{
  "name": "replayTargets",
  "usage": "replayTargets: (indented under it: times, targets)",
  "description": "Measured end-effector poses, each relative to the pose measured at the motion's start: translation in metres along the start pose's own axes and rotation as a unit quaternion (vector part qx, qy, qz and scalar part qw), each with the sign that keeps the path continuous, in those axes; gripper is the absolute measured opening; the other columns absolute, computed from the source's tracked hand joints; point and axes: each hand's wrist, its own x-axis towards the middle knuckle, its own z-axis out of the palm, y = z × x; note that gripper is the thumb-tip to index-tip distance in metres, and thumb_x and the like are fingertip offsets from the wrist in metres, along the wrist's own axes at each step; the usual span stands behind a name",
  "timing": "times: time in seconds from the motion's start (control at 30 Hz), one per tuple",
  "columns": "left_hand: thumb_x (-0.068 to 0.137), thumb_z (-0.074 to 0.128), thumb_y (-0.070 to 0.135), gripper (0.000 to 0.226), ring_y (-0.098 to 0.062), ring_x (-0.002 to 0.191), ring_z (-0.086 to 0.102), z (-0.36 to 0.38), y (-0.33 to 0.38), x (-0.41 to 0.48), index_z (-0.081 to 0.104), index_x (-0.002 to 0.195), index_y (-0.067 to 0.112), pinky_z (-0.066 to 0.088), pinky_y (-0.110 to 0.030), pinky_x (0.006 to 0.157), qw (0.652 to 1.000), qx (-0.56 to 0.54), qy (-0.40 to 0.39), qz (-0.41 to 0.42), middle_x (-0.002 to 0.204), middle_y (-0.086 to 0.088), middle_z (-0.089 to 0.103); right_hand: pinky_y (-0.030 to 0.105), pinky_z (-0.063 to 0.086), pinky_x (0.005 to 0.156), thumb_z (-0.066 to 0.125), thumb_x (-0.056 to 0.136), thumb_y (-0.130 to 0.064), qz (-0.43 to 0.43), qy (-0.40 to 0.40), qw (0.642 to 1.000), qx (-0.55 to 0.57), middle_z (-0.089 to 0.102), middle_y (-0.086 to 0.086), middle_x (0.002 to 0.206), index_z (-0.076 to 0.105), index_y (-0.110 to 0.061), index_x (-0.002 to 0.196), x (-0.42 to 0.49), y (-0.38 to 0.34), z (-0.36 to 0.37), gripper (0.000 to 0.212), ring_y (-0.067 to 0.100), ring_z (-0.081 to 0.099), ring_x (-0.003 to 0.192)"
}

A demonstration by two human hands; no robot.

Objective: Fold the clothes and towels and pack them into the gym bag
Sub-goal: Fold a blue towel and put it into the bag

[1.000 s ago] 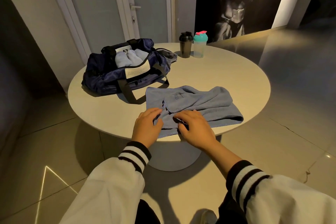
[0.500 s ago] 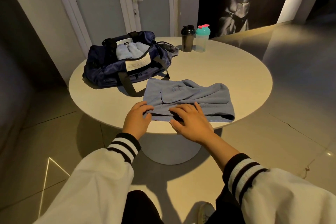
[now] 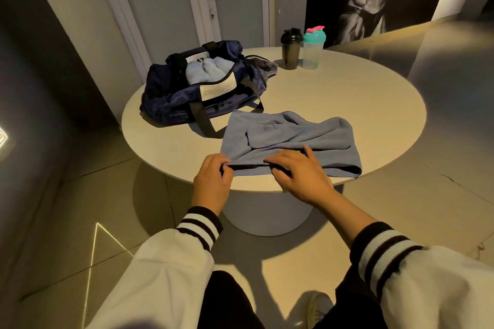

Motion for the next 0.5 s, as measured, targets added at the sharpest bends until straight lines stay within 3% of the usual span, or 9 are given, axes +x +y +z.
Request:
replayTargets:
  times: [0.07, 0.13, 0.2, 0.3, 0.4, 0.43, 0.5]
  targets:
    - [0.097, 0.055, 0.011, 0.009, -0.015, 0.091, 0.055, 0.0, 0.003, 0.001, 0.063, 0.1, 0.01, 0.045, -0.024, 0.078, 1.0, 0.007, -0.011, -0.018, 0.112, -0.002, 0.059, 0.039, 0.015, 0.121, 0.049, 0.101, -0.028, -0.015, 0.009, 1.0, 0.016, 0.065, -0.013, 0.123, 0.064, -0.036, 0.126, -0.002, 0.0, -0.002, 0.03, 0.01, 0.053, 0.119]
    - [0.095, 0.056, 0.012, 0.006, -0.013, 0.091, 0.054, 0.0, 0.003, 0.001, 0.061, 0.095, 0.01, 0.041, -0.023, 0.079, 0.999, 0.017, -0.021, -0.025, 0.118, -0.001, 0.058, 0.037, 0.024, 0.118, 0.055, 0.099, -0.022, -0.022, 0.016, 0.999, 0.039, 0.067, -0.011, 0.121, 0.068, -0.032, 0.122, -0.004, 0.002, -0.003, 0.029, 0.011, 0.054, 0.117]
    - [0.095, 0.057, 0.011, 0.004, -0.013, 0.096, 0.054, 0.0, 0.002, -0.001, 0.06, 0.094, 0.009, 0.04, -0.022, 0.082, 0.999, 0.025, -0.032, -0.018, 0.126, -0.002, 0.057, 0.033, 0.043, 0.102, 0.058, 0.097, -0.022, -0.019, 0.025, 0.998, 0.053, 0.066, -0.011, 0.118, 0.072, -0.031, 0.116, -0.006, 0.003, -0.004, 0.026, 0.011, 0.053, 0.112]
    - [0.093, 0.057, 0.011, 0.007, -0.021, 0.115, 0.054, 0.002, -0.001, -0.002, 0.059, 0.099, 0.011, 0.041, -0.026, 0.093, 0.998, 0.034, -0.054, -0.009, 0.129, -0.003, 0.055, 0.018, 0.037, 0.079, 0.058, 0.095, -0.023, 0.004, 0.019, 0.998, 0.067, 0.056, -0.013, 0.108, 0.073, -0.033, 0.113, -0.007, 0.004, -0.005, 0.026, 0.009, 0.047, 0.107]
    - [0.09, 0.058, 0.009, 0.022, -0.028, 0.139, 0.037, 0.009, 0.009, 0.002, 0.06, 0.111, 0.016, 0.025, -0.042, 0.12, 0.996, 0.073, -0.044, 0.029, 0.134, -0.004, 0.053, 0.022, 0.035, 0.078, 0.058, 0.095, -0.022, 0.001, -0.001, 0.998, 0.065, 0.06, -0.011, 0.104, 0.073, -0.032, 0.117, -0.004, 0.002, -0.006, 0.028, 0.012, 0.048, 0.1]
    - [0.089, 0.058, 0.008, 0.026, -0.027, 0.137, 0.039, 0.013, 0.017, 0.003, 0.061, 0.113, 0.017, 0.024, -0.046, 0.12, 0.993, 0.085, -0.045, 0.064, 0.134, -0.003, 0.054, 0.024, 0.036, 0.081, 0.058, 0.094, -0.022, -0.003, -0.003, 0.998, 0.066, 0.063, -0.01, 0.104, 0.072, -0.031, 0.119, -0.003, 0.002, -0.007, 0.03, 0.012, 0.05, 0.099]
    - [0.087, 0.058, 0.006, 0.03, -0.021, 0.122, 0.049, 0.025, 0.04, 0.003, 0.063, 0.115, 0.017, 0.036, -0.045, 0.111, 0.986, 0.062, -0.09, 0.127, 0.124, -0.001, 0.059, 0.026, 0.037, 0.089, 0.058, 0.092, -0.021, -0.01, 0.012, 0.997, 0.077, 0.067, -0.008, 0.104, 0.071, -0.029, 0.12, -0.004, 0.005, -0.006, 0.031, 0.012, 0.052, 0.098]
